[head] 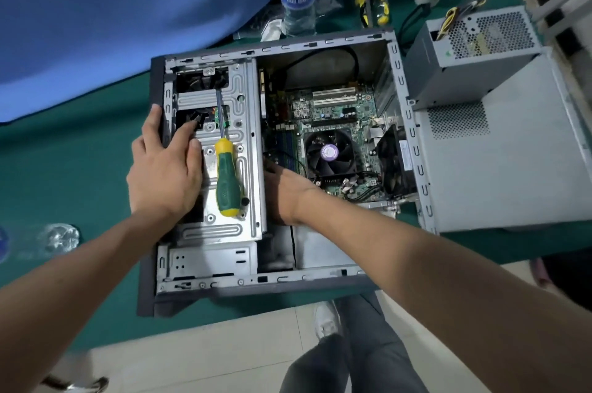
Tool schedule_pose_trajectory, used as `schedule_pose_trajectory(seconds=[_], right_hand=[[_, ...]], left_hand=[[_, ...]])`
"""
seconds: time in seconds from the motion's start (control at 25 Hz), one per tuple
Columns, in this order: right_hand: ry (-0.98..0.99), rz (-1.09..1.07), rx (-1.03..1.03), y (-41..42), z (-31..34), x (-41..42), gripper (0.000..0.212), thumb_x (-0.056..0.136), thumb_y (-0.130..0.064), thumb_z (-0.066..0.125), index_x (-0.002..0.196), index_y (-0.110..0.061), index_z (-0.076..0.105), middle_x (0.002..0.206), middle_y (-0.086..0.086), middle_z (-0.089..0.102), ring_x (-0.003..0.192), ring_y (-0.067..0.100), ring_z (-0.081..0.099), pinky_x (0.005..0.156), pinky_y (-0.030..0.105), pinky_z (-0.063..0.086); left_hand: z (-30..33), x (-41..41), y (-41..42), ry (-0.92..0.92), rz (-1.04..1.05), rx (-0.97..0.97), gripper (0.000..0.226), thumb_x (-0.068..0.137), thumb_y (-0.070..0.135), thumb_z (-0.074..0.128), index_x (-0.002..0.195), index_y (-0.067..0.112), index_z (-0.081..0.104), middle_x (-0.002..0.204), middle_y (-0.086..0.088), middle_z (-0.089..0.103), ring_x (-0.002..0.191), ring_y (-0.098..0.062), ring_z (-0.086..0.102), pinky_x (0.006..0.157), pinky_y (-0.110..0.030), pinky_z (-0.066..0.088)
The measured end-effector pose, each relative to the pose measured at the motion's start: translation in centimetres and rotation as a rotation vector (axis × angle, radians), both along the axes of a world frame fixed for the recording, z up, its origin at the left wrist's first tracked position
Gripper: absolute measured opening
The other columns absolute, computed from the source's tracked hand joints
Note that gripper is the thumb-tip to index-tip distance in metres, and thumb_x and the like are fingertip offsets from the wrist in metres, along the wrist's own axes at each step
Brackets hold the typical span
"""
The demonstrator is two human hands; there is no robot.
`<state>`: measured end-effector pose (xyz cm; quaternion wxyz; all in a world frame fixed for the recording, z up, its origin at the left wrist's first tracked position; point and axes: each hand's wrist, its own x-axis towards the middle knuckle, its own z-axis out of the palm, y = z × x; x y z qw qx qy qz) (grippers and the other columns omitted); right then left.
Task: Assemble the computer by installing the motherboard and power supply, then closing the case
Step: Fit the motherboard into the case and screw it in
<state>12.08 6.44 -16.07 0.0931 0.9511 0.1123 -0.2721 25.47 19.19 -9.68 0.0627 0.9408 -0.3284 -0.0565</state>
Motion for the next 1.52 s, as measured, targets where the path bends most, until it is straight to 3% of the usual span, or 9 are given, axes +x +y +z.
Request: schedule_pose_trajectory(seconds=[0.2,0.4,0.52,0.68,0.88,1.0,1.32,1.44,1.52], right_hand=[[-0.024,0.022,-0.034,0.6,-2.0,0.2,0.066,0.097,-0.032,0.052,0.155,-0.016,0.023,0.164,0.008,0.015,0.151,0.03,0.003,0.12,0.05,0.003],[-0.117,-0.018,0.016,1.0,-2.9,1.3,0.053,0.103,-0.026,0.04,0.154,-0.015,0.027,0.163,0.008,0.017,0.151,0.027,0.01,0.119,0.048,0.019],[-0.198,-0.031,0.151,0.8,-2.0,1.2,0.046,0.104,-0.019,0.038,0.148,-0.009,0.037,0.159,0.013,0.029,0.147,0.028,0.026,0.117,0.045,0.025],[-0.361,-0.308,0.396,-0.8,0.2,0.5,0.036,0.097,-0.009,0.045,0.132,-0.004,0.054,0.136,0.018,0.053,0.119,0.03,0.054,0.099,0.037,0.042],[-0.2,-0.321,0.279,-5.5,2.6,-0.7,0.025,0.095,0.0,0.044,0.113,0.002,0.061,0.113,0.02,0.054,0.099,0.036,0.053,0.075,0.041,0.044],[-0.166,-0.234,0.272,-5.5,2.6,-1.9,0.017,0.092,-0.004,0.053,0.103,-0.005,0.065,0.108,0.013,0.049,0.098,0.031,0.048,0.081,0.047,0.047],[-0.267,-0.311,0.224,-2.5,0.6,-2.4,0.015,0.088,-0.016,0.057,0.094,-0.01,0.069,0.109,0.01,0.056,0.092,0.028,0.054,0.088,0.039,0.034],[-0.266,-0.325,0.254,-2.2,0.9,-2.3,0.012,0.088,-0.01,0.053,0.077,-0.013,0.059,0.089,0.004,0.052,0.084,0.026,0.05,0.087,0.039,0.034],[-0.265,-0.328,0.259,-2.3,1.1,-2.2,0.028,0.085,-0.006,0.052,0.063,-0.015,0.038,0.076,0.002,0.045,0.078,0.024,0.041,0.085,0.039,0.035]], left_hand=[[-0.8,0.3,0.2,-0.094,-0.128,-0.042,0.043,0.105,0.037,0.033,0.148,0.031,0.041,0.163,-0.011,0.015,0.147,-0.038,0.017,0.112,-0.056,0.024],[-1.2,0.5,0.7,-0.146,-0.297,-0.039,0.052,0.101,0.039,0.022,0.15,0.028,0.038,0.156,-0.01,0.035,0.15,-0.03,0.017,0.117,-0.054,0.019],[-1.4,0.5,0.6,-0.148,-0.287,-0.047,0.052,0.102,0.039,0.022,0.15,0.029,0.038,0.151,-0.009,0.042,0.149,-0.029,0.018,0.116,-0.053,0.018],[-1.4,0.4,0.6,-0.143,-0.285,-0.043,0.052,0.101,0.039,0.022,0.15,0.029,0.037,0.148,-0.009,0.045,0.149,-0.028,0.018,0.115,-0.052,0.018],[-1.4,0.4,0.6,-0.13,-0.278,-0.03,0.052,0.101,0.04,0.021,0.15,0.031,0.036,0.148,-0.01,0.045,0.15,-0.027,0.016,0.116,-0.051,0.017],[-1.4,0.4,0.6,-0.13,-0.279,-0.032,0.052,0.101,0.04,0.02,0.15,0.031,0.036,0.147,-0.01,0.045,0.15,-0.027,0.016,0.116,-0.051,0.017],[-1.4,0.5,0.6,-0.136,-0.28,-0.032,0.051,0.101,0.038,0.022,0.149,0.031,0.035,0.145,-0.012,0.046,0.149,-0.028,0.017,0.115,-0.052,0.018],[-1.4,0.5,0.7,-0.134,-0.278,-0.034,0.05,0.101,0.038,0.022,0.149,0.03,0.036,0.144,-0.012,0.046,0.149,-0.028,0.017,0.115,-0.053,0.018],[-1.3,0.4,0.6,-0.133,-0.279,-0.041,0.049,0.102,0.037,0.023,0.149,0.03,0.037,0.143,-0.013,0.046,0.148,-0.028,0.018,0.115,-0.053,0.019]])
